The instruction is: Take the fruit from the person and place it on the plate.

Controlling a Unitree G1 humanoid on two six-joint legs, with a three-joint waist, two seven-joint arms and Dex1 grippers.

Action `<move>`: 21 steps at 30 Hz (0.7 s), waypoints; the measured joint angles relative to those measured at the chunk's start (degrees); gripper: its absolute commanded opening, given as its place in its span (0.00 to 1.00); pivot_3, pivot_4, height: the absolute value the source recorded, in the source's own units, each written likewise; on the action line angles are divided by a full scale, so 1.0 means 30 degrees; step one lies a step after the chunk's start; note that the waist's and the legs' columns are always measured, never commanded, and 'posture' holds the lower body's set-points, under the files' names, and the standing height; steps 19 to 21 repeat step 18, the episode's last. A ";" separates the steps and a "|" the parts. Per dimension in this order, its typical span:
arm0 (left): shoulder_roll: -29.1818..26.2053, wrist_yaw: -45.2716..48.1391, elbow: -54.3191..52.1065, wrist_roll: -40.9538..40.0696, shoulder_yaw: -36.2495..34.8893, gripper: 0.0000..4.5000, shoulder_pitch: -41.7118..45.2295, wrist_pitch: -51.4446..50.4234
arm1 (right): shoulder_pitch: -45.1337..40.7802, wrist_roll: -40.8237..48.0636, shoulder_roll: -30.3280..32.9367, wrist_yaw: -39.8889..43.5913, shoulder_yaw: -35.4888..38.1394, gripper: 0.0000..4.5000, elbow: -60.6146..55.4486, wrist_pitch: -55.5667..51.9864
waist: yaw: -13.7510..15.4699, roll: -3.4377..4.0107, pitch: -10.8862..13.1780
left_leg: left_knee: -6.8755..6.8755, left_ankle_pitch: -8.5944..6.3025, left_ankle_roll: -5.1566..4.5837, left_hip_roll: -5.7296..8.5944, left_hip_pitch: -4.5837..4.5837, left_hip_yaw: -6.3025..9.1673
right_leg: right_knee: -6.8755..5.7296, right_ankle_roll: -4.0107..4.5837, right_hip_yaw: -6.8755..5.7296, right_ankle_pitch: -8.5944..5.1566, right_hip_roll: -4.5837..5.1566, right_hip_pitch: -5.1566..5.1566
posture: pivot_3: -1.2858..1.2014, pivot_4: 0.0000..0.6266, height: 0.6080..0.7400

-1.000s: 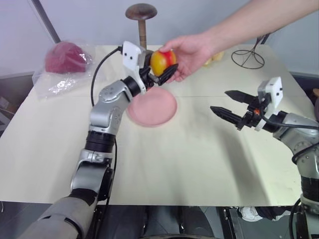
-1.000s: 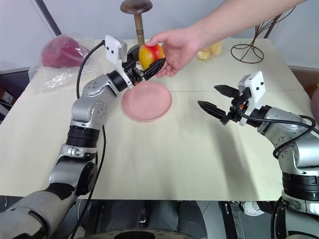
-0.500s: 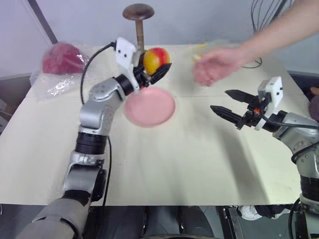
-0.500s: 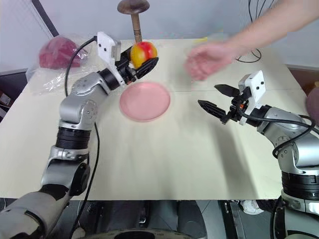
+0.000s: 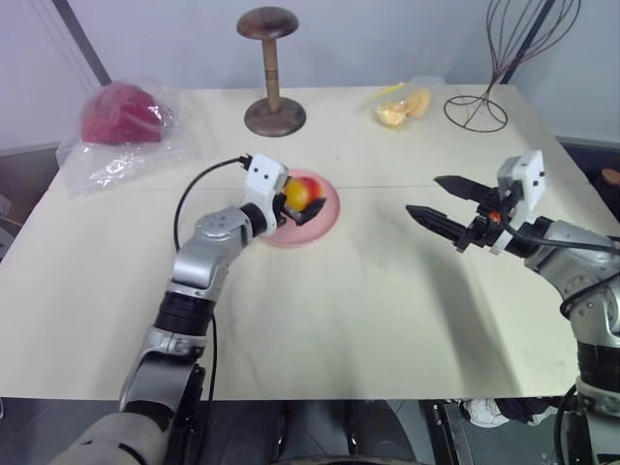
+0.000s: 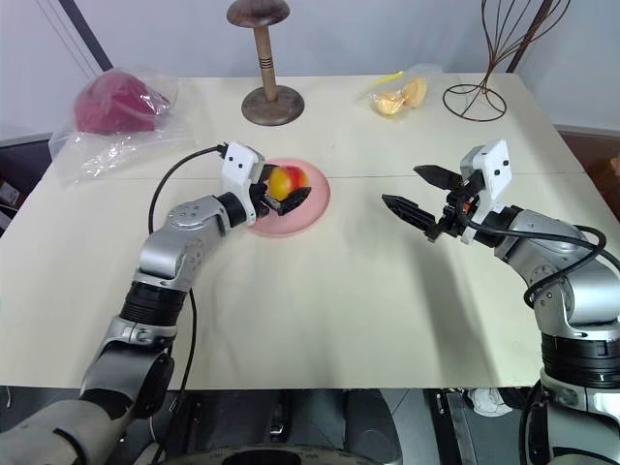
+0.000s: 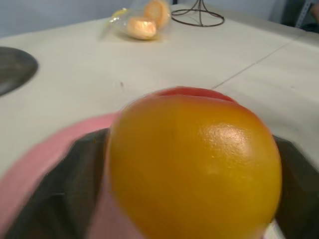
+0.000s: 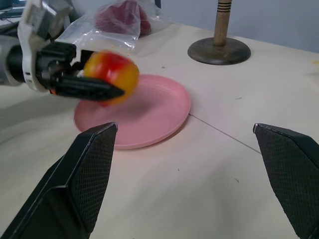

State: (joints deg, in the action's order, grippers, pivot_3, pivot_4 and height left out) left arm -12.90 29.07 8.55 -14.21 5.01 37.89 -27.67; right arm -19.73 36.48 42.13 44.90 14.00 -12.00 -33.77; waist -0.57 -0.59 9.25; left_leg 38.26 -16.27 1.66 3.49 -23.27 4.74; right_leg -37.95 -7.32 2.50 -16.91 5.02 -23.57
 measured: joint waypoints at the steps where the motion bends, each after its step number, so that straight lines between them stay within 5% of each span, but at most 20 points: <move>1: 0.0016 -0.0008 0.0025 -0.0002 -0.0013 0.99 0.0000 0.0052 | 0.0001 -0.0044 -0.0007 0.0000 0.0000 1.00 0.0000 0.0000 | -0.0005 0.0001 0.0000 | -0.0004 0.0000 0.0000 0.0000 0.0000 0.0000 | 0.0000 0.0000 0.0000 0.0000 0.0000 -0.0001 | 0.52 0.24 1.00; 11: 0.0101 -0.1922 -0.0154 -0.0259 -0.2265 0.99 0.0729 0.0608 | -0.0013 -0.0271 -0.0009 -0.0012 0.0029 1.00 0.0256 0.0200 | -0.0005 0.0000 0.0000 | -0.0001 0.0000 0.0001 0.0000 -0.0001 -0.0001 | -0.0001 0.0000 0.0000 0.0000 0.0002 -0.0002 | 0.52 0.24 1.00; 21: -0.2460 -0.2942 -0.4027 -0.1670 -0.6131 0.99 -0.1279 -0.0275 | -0.0374 -0.1427 -0.0104 -0.0301 0.0518 1.00 0.2614 0.1775 | -0.0146 0.0020 -0.0012 | -0.0025 0.0005 0.0009 -0.0013 0.0012 -0.0028 | -0.0010 0.0000 0.0025 0.0000 -0.0005 -0.0031 | 0.52 0.24 1.00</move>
